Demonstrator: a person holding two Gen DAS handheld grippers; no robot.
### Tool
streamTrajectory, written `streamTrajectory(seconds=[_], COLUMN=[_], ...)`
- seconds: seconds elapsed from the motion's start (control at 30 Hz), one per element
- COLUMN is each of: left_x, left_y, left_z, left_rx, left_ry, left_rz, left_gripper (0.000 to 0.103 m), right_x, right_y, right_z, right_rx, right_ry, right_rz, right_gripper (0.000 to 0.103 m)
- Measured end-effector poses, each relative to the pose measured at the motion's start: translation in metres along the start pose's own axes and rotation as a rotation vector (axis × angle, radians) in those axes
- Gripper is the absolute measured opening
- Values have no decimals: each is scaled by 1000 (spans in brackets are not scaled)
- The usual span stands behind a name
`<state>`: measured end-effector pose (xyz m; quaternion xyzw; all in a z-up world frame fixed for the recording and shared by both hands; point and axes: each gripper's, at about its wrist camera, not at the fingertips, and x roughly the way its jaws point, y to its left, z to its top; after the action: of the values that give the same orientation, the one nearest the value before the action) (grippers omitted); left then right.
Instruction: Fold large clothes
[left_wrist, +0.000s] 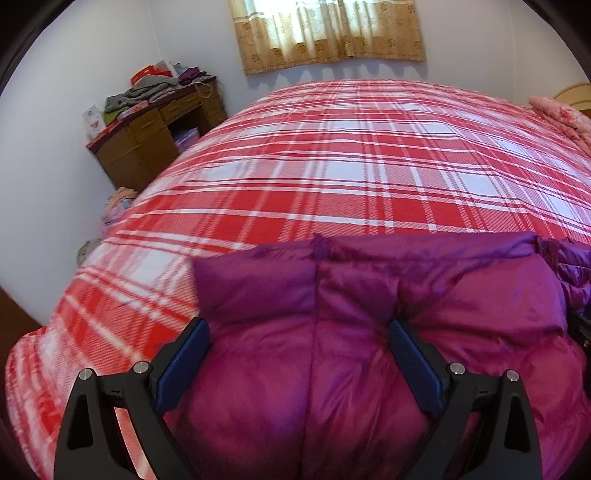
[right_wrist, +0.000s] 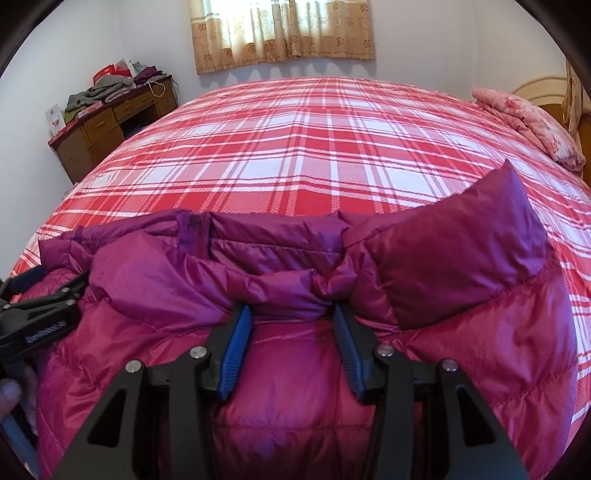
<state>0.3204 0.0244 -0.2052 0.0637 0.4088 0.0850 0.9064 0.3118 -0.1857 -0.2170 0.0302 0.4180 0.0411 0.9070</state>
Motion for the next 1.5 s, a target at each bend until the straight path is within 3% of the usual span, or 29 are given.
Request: streamTrajectory(seconds=[0.13, 0.27, 0.37, 0.6, 0.93, 1.0, 1.07, 1.17, 1.2, 1.3, 1.37, 1.5], left_x=[-48, -47, -28, -20, -17, -27, -54, -91, -98, -86, -72, -78], left_y=[8, -10, -16, -17, -20, -9, 14, 50, 60, 80, 83, 83], left_z=[-6, -15, -22, -29, -27, -26, -31, -54, -63, -94, -109, -124], left_rx=[-41, 16, 17, 4, 23, 9, -31, -75, -93, -137, -151, -181], left_ry=[-85, -99, -57, -65, -42, -17, -49, -97, -108, -38, 21, -14], left_rz=[-114, -59, -21, -5, 8, 22, 11, 3, 6, 40, 20, 13], left_gripper=[98, 98, 98, 98, 98, 98, 98, 98, 98, 98, 98, 98], right_x=[-26, -54, -41, -18, -16, -19, -36, -75, -85, -88, -84, -76], right_y=[3, 26, 45, 49, 50, 51, 54, 52, 51, 55, 60, 70], right_z=[1, -4, -14, -24, -25, -25, -30, -49, -57, -82, -93, -97], right_rx=[15, 18, -24, -63, -64, -77, -105, -90, -89, -102, -131, -182], right_ry=[-24, -67, -11, -7, -9, 0, 0, -60, -76, -67, -90, -81], right_rz=[-5, 21, -5, -40, -41, -45, -54, -47, -58, -83, -116, -167], right_gripper=[53, 55, 55, 56, 56, 56, 57, 74, 75, 75, 76, 77])
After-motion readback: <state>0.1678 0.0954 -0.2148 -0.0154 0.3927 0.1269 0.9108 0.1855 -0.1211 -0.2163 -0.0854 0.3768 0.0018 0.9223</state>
